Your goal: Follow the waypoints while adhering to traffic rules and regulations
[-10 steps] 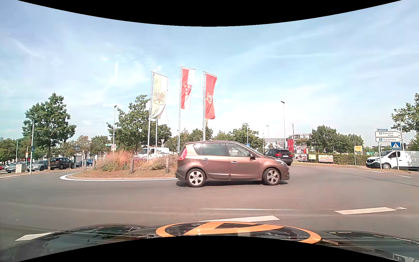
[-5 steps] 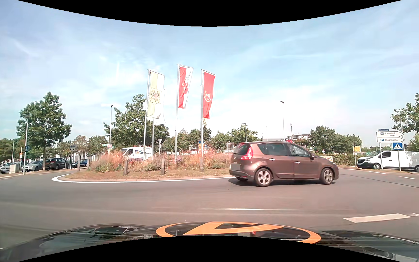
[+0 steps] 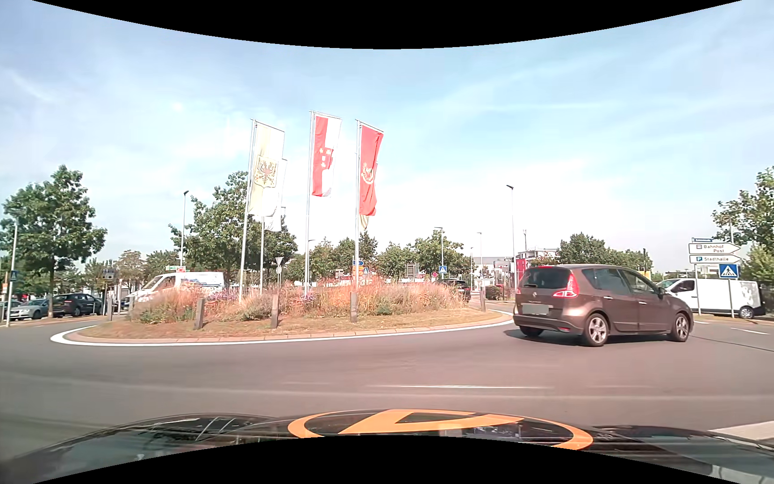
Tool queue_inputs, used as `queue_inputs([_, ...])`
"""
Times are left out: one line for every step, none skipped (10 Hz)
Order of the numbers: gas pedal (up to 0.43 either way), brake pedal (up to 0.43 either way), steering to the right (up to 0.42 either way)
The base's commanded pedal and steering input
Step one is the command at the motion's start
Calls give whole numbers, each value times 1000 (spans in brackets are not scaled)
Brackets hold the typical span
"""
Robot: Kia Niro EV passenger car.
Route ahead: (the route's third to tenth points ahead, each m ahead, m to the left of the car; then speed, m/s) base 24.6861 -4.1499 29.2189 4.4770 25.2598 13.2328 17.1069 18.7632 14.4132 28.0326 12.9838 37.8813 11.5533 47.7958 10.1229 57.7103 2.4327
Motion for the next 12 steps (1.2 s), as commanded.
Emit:
queue_inputs([197, 0, 249])
queue_inputs([150, 0, 278])
queue_inputs([130, 0, 302])
queue_inputs([130, 0, 329])
queue_inputs([130, 0, 346])
queue_inputs([130, 0, 354])
queue_inputs([130, 0, 362])
queue_inputs([130, 0, 370])
queue_inputs([130, 0, 376])
queue_inputs([130, 0, 381])
queue_inputs([130, 0, 387])
queue_inputs([118, 0, 387])
